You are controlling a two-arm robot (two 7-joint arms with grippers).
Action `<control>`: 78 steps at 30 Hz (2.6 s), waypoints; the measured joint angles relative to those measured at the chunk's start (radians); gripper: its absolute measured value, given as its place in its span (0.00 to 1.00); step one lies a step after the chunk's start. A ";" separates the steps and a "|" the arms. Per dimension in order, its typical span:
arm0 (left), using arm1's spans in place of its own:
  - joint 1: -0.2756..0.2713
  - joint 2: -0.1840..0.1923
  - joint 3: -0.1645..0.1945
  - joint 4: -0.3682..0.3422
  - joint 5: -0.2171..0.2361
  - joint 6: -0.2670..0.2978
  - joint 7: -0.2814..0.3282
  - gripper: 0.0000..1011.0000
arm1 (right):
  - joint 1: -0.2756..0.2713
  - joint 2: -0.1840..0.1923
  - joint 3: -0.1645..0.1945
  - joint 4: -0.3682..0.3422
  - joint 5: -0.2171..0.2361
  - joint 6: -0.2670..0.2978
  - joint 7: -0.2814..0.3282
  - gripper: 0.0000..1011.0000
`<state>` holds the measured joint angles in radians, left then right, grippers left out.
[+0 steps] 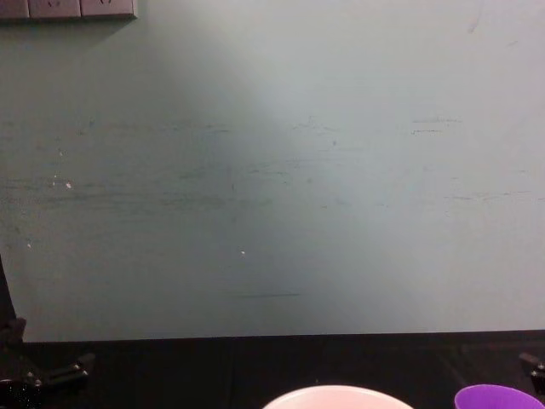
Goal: Pick up the cup and pour the mung beans from the cup into the bowl.
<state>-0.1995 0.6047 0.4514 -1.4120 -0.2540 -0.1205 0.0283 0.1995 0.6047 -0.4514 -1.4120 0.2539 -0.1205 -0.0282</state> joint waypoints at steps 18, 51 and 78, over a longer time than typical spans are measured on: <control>0.000 0.000 0.000 0.000 0.000 0.000 0.000 0.99 | 0.000 0.000 0.000 0.000 0.000 0.000 0.000 0.99; 0.000 0.000 0.000 0.000 0.000 0.000 0.000 0.99 | -0.129 0.047 0.086 -0.058 0.082 -0.099 0.073 0.99; 0.000 0.000 0.000 0.000 0.000 0.000 0.000 0.99 | -0.196 0.037 0.089 0.018 0.297 -0.206 0.502 0.99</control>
<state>-0.1995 0.6047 0.4514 -1.4119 -0.2539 -0.1205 0.0283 0.0037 0.6412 -0.3625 -1.3940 0.5513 -0.3265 0.4743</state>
